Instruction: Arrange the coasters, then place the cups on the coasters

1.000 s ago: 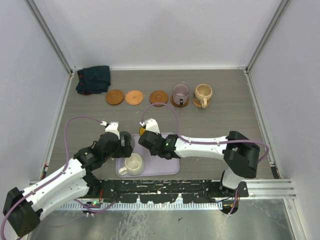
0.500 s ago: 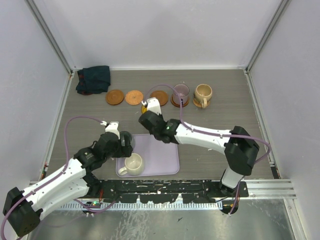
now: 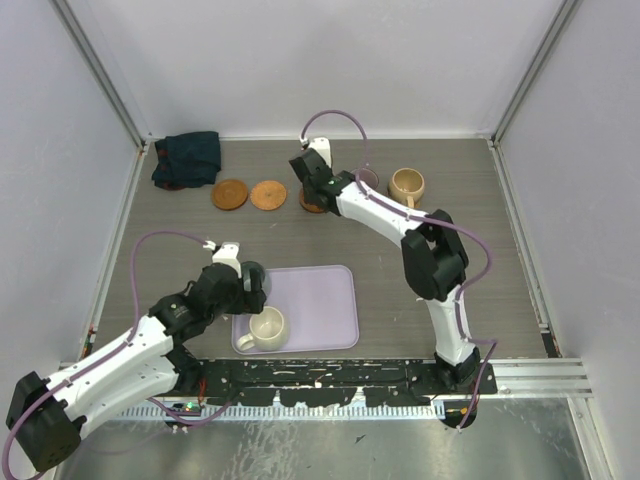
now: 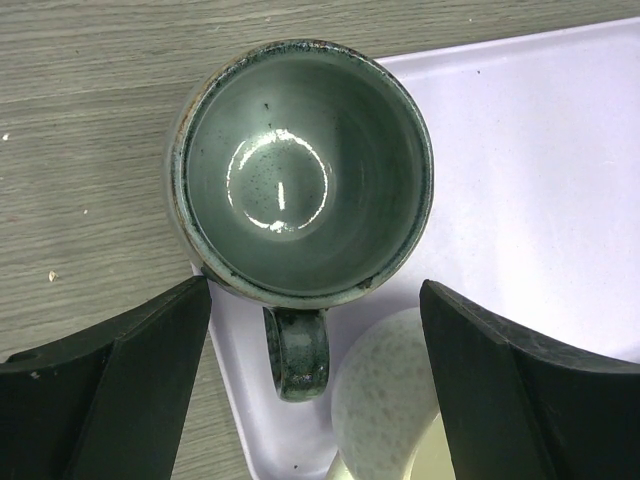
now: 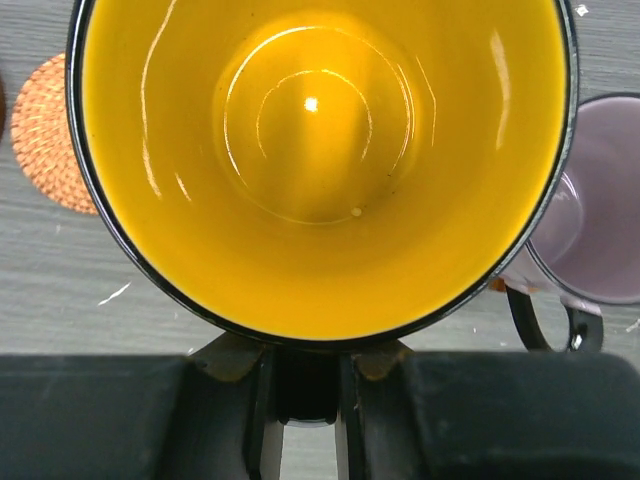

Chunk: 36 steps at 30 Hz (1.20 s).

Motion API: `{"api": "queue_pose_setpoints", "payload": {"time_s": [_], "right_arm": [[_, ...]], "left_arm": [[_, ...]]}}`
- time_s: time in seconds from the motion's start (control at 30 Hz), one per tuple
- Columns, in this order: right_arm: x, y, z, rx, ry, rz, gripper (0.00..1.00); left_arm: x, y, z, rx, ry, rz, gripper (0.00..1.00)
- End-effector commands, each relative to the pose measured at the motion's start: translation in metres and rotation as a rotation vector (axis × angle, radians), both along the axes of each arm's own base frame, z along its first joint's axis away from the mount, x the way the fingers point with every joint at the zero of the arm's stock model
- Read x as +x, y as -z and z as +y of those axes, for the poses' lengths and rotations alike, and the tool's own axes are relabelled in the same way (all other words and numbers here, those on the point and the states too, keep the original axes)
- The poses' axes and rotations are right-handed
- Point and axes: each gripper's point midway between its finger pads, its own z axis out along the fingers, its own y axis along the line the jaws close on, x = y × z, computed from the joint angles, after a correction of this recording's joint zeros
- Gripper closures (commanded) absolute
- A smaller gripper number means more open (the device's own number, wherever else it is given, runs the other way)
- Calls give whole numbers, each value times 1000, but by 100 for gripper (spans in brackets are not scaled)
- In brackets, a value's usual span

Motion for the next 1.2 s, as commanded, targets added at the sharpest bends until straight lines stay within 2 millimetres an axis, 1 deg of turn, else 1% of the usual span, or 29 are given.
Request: {"api": "queue_pose_setpoints", "payload": {"time_s": [0.0,0.1,0.2,0.33,0.5,0.73,0.9,1.17], "right_arm": [[32,-37,8,63,6,-62,99],[47,-30,1,63,23,-36,99],[57,-22,-1,68,25,-14,99],[61,-9,-3,59,25,8,99],[60,3,-1,56,20,29,99],[53,18,-1,71,29,50,99],[49,22,2,78,45,48,99],[47,25,10,87,53,39,99]], "left_arm": [[14,-24,-16,-69,19,-78,13],[14,-25,-17,-71,25,-78,13],[14,-24,-18,-67,31,-76,13],[15,-22,-20,-63,38,-69,13],[17,-21,-22,-57,46,-68,13],[17,-17,-23,-53,48,-59,13],[17,-17,-25,-56,57,-55,13],[15,-16,-23,-53,55,-52,13]]}}
